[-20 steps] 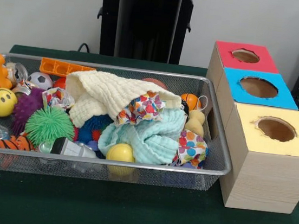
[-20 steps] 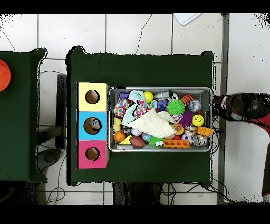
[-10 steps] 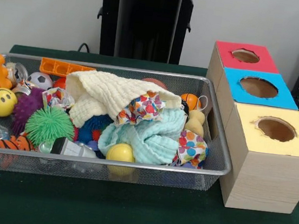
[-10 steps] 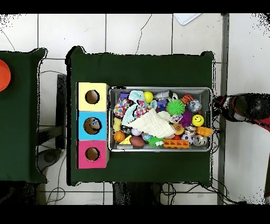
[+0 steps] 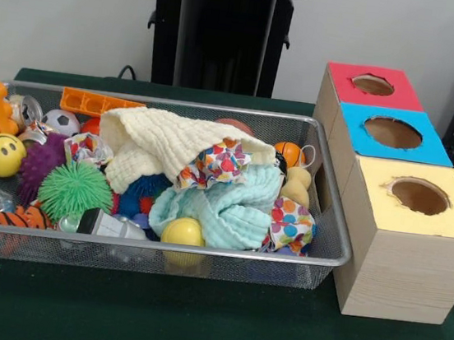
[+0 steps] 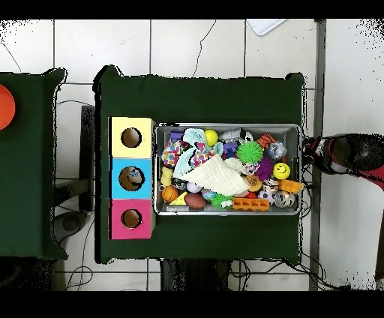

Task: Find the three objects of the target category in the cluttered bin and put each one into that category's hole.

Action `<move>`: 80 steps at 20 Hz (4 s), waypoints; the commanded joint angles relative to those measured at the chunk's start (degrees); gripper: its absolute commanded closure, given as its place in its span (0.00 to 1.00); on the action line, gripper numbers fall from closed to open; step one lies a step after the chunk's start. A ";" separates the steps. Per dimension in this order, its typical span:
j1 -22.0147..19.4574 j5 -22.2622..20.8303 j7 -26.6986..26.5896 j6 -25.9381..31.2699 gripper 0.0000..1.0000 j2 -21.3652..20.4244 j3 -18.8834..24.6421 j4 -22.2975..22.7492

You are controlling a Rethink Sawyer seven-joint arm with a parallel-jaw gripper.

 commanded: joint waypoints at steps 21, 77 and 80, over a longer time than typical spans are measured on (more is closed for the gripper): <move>-0.03 -2.62 -6.60 0.70 0.00 3.10 1.34 4.37; 16.93 7.29 16.86 -6.94 0.00 0.83 -11.39 10.95; 14.50 6.71 12.86 -7.16 0.00 0.69 -10.89 10.98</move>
